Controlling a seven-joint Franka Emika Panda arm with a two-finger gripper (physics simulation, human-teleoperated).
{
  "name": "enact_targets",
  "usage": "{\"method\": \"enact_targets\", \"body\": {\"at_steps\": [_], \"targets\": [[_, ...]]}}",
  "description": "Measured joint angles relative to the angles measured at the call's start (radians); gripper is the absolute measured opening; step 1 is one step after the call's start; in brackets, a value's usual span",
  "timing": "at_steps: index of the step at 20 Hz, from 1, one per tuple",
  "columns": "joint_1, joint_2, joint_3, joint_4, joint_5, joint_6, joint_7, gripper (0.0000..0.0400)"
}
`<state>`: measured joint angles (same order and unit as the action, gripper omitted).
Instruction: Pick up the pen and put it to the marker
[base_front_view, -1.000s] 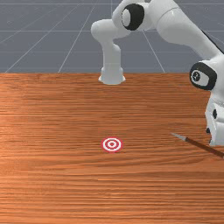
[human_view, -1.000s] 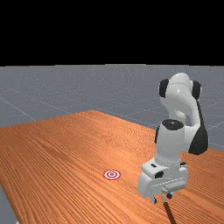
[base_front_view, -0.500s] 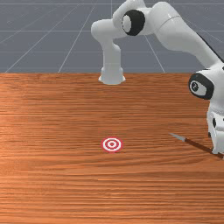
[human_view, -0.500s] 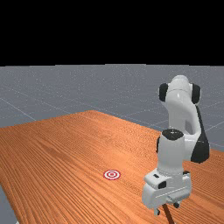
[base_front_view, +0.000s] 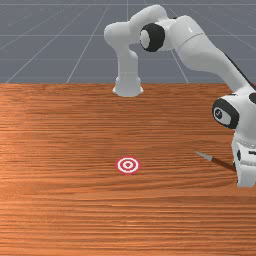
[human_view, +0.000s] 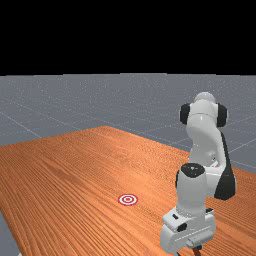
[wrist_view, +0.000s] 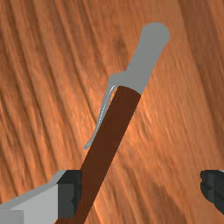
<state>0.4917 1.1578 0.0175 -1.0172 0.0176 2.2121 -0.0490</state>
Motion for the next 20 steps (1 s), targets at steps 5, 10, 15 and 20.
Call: {"method": "enact_targets", "body": {"at_steps": [5, 10, 15, 20], "targets": [[0.018, -0.029, -0.03, -0.065, -0.023, 0.149, 0.026, 0.04], [0.026, -0.156, -0.026, -0.194, 0.002, 0.105, 0.088, 0.04], [0.005, -0.21, 0.03, -0.339, 0.028, 0.231, 0.012, 0.04], [0.017, -0.097, 0.014, -0.228, 0.014, 0.182, 0.029, 0.04]]}}
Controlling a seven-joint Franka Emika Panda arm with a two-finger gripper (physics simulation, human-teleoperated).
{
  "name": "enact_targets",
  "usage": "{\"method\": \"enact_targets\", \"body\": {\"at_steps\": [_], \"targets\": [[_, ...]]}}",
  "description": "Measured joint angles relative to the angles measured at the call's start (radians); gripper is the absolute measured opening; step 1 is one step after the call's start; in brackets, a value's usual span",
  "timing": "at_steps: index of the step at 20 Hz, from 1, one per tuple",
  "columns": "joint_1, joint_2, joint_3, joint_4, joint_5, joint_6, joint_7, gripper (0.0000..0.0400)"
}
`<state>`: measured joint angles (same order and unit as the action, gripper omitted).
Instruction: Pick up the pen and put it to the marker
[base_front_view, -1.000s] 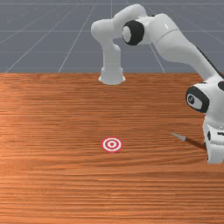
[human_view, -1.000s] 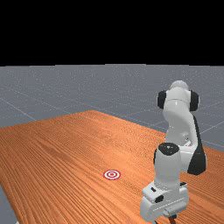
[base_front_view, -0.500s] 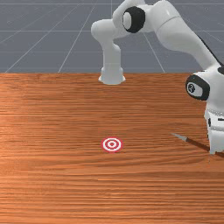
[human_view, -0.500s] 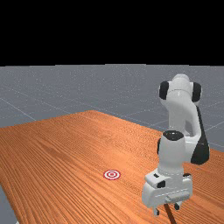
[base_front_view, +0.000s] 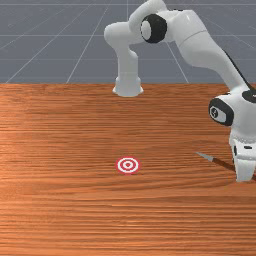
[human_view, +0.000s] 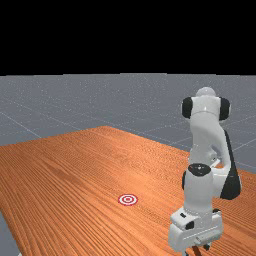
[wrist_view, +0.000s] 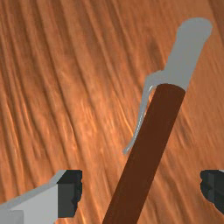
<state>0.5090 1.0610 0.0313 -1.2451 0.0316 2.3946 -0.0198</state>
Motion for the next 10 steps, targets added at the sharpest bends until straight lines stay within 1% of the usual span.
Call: {"method": "enact_targets", "body": {"at_steps": [1, 2, 3, 4, 5, 6, 7, 8, 9, 10], "targets": [[0.0, 0.012, 0.0, 0.004, 0.0, 0.007, 0.0, 0.0253], [0.0, 0.017, -0.001, 0.013, -0.002, 0.009, -0.001, 0.0218], [0.001, 0.012, -0.004, 0.001, -0.017, 0.045, -0.024, 0.0242], [0.012, 0.014, -0.024, 0.008, -0.024, 0.038, 0.01, 0.016], [0.016, 0.015, -0.031, 0.012, -0.029, 0.029, 0.015, 0.0123], [0.01, 0.01, -0.024, 0.001, -0.024, 0.041, 0.008, 0.0116], [0.008, -0.001, -0.022, -0.024, -0.022, 0.074, 0.005, 0.0114], [0.018, -0.021, -0.035, -0.06, -0.031, 0.11, 0.017, 0.0113], [-0.004, -0.027, -0.005, -0.034, -0.025, 0.037, -0.04, 0.0096], [-0.007, -0.053, -0.001, -0.048, -0.026, 0.021, -0.055, 0.009]]}}
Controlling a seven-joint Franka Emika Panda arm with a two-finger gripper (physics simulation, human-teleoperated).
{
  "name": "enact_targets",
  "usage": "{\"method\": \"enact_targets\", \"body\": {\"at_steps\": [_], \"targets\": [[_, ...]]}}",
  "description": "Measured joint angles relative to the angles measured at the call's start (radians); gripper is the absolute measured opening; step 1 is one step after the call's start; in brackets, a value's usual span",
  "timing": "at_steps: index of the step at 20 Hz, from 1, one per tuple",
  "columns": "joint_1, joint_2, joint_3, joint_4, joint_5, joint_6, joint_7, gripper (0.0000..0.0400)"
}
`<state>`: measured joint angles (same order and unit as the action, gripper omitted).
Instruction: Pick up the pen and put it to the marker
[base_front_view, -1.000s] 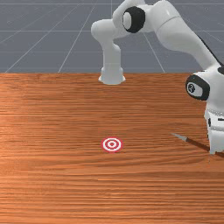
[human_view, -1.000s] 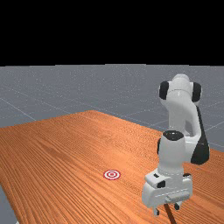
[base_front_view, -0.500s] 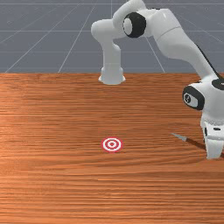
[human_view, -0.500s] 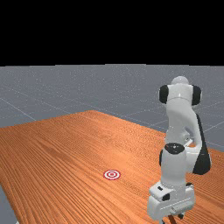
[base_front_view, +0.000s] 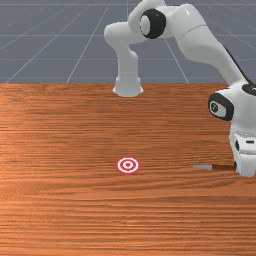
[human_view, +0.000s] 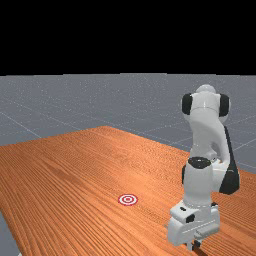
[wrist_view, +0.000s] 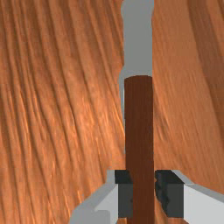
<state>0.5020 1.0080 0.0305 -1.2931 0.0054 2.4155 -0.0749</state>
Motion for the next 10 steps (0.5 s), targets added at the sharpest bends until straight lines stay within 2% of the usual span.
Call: {"method": "enact_targets", "body": {"at_steps": [1, 2, 3, 7, 8, 9, 10], "targets": [[-0.003, -0.025, 0.005, -0.009, -0.002, -0.015, -0.017, 0.0085], [-0.009, -0.045, 0.012, -0.014, -0.005, -0.03, -0.044, 0.003], [-0.02, -0.065, 0.021, -0.037, -0.007, -0.019, -0.077, 0.0019], [-0.047, -0.109, 0.012, -0.113, 0.004, 0.019, -0.07, 0.0003], [-0.025, -0.106, -0.021, -0.103, -0.01, -0.002, -0.012, 0.0002], [-0.024, -0.104, -0.025, -0.099, -0.013, -0.004, -0.009, 0.0001], [-0.018, -0.097, -0.032, -0.091, -0.019, -0.011, -0.003, 0.0157]]}}
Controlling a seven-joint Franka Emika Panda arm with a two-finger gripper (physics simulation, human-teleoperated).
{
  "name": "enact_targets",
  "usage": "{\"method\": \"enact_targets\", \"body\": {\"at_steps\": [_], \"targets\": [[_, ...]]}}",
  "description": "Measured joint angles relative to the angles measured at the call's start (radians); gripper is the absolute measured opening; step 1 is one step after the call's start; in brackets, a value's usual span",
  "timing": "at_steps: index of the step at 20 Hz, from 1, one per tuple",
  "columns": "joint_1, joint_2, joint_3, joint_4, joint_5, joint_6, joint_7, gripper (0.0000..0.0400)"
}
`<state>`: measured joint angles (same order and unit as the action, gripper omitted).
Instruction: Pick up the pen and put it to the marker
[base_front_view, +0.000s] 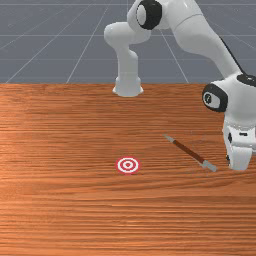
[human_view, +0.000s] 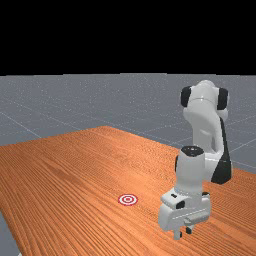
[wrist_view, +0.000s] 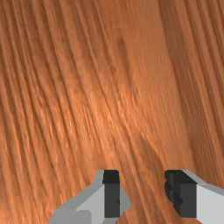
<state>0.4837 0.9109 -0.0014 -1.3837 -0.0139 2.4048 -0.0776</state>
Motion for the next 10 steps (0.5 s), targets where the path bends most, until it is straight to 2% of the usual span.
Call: {"method": "enact_targets", "body": {"at_steps": [1, 2, 3, 4, 5, 8, 10], "targets": [[-0.01, -0.002, 0.013, -0.012, 0.013, 0.02, -0.013, 0.0253], [-0.016, -0.004, 0.02, -0.02, 0.025, 0.033, -0.009, 0.0311], [-0.013, -0.005, 0.017, -0.021, 0.026, 0.032, 0.002, 0.0346], [-0.03, -0.01, 0.039, -0.033, 0.037, 0.049, -0.035, 0.0367], [-0.027, -0.011, 0.035, -0.033, 0.033, 0.045, -0.032, 0.038], [-0.038, -0.022, 0.038, -0.053, 0.023, 0.046, -0.07, 0.0396], [-0.099, -0.055, 0.079, -0.115, 0.012, 0.063, -0.232, 0.04]]}}
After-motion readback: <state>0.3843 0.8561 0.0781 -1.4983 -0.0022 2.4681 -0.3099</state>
